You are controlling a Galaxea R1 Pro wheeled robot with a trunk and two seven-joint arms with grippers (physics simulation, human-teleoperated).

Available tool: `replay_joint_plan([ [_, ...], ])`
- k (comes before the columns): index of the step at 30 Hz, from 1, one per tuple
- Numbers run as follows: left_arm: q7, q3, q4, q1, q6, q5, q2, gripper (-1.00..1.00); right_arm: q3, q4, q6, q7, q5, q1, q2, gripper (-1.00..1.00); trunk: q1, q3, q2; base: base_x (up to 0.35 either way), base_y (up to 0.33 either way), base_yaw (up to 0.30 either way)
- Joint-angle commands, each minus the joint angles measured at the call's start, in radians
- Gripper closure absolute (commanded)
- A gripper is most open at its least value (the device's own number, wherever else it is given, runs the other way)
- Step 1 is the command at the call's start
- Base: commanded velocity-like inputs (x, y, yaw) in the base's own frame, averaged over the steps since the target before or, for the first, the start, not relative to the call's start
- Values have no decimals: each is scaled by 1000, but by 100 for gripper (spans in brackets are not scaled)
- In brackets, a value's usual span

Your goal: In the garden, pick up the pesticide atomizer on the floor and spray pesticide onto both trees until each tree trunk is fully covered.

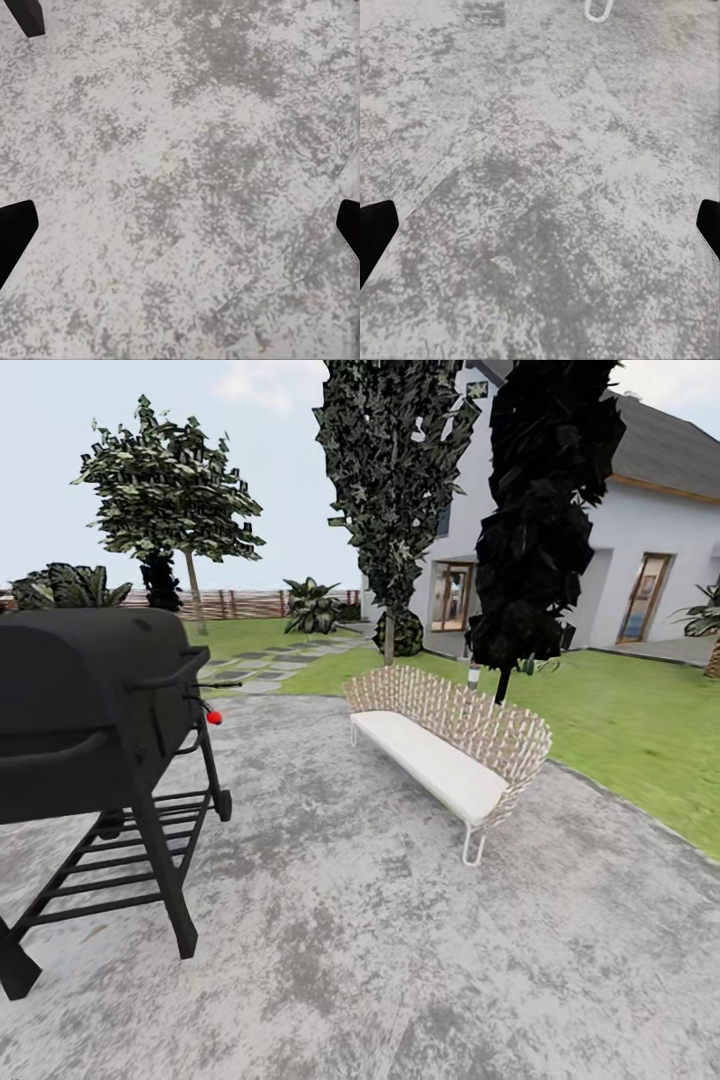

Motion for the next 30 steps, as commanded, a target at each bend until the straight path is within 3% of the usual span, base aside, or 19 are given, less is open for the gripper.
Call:
replay_joint_plan([
  [1, 0, 0, 1, -1, -3, 1, 0, -100, -1, 1, -3, -1, 0, 0, 0, -100, 0, -2, 0, 258, -218, 178],
  [11, 0, 1, -2, -1, -3, 4, 1, -100, -1, 3, -1, -1, -1, -1, 0, -100, 0, -14, 0, 213, -204, 182],
  [22, -1, 1, -3, -2, -3, 3, 4, -100, -1, 2, -1, -1, -1, 0, 0, -100, 0, -28, 0, 17, -16, 174],
  [30, 0, 1, 0, -2, -3, 3, 3, -100, 0, 2, -1, 0, -1, 0, 0, -100, 8, -42, -14, 0, 0, 34],
])
